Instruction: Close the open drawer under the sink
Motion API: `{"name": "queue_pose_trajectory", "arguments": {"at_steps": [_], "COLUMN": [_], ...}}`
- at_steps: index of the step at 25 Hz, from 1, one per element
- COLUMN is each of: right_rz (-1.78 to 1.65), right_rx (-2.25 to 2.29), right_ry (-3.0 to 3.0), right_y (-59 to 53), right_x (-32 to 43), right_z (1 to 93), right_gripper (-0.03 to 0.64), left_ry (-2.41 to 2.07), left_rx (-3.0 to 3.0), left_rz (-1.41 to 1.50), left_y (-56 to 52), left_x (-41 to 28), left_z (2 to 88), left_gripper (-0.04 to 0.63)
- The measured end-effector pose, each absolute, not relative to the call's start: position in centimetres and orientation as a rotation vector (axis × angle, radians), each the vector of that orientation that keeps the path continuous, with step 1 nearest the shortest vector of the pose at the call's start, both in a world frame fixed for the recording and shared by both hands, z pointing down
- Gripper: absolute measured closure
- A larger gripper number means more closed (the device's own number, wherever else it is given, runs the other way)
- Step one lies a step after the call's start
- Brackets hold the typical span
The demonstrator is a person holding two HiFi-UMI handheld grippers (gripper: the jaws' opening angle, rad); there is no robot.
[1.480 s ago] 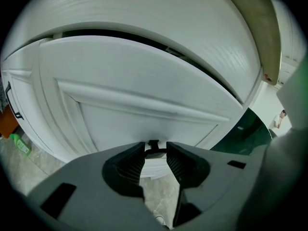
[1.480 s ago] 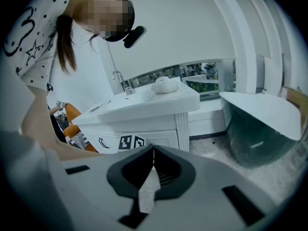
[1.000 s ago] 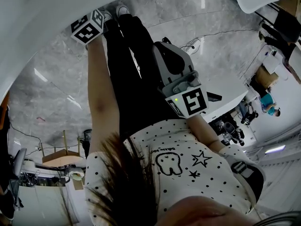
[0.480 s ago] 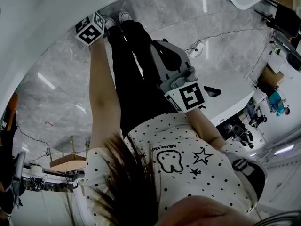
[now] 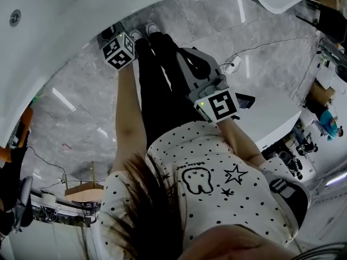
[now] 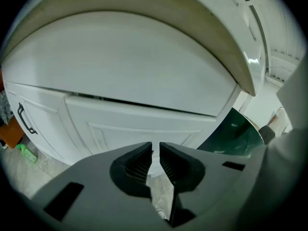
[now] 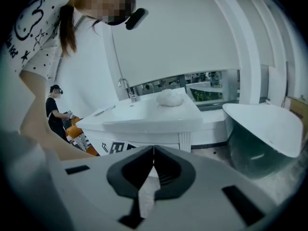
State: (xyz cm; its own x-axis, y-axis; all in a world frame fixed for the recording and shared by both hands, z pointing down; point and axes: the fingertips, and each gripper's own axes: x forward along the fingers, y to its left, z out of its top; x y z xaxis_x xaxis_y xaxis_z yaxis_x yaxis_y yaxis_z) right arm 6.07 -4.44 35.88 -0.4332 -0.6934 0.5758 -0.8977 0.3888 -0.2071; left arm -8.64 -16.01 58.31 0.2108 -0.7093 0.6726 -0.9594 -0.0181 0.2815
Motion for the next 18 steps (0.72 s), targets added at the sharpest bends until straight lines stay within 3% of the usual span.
{"name": "queue_pose_trajectory", "arguments": {"at_steps": [7, 18], "right_rz": [0.661, 0.596], "right_rx": [1.36, 1.351], "right_ry": [-2.28, -2.312], "right_y": [-4.6, -3.9], "right_x": [6.0, 7.5], "right_z": [33.7, 30.3], "right_gripper": [0.601, 0.601], "left_ry": [-1.546, -1.576], "left_rx": [1.848, 1.924], "left_rz": [0.445, 0.442], "left_y": [-15.6, -15.2], "left_x": [-8.7, -8.5], "left_z": [53.6, 46.2], "left_gripper": [0.586, 0.591]}}
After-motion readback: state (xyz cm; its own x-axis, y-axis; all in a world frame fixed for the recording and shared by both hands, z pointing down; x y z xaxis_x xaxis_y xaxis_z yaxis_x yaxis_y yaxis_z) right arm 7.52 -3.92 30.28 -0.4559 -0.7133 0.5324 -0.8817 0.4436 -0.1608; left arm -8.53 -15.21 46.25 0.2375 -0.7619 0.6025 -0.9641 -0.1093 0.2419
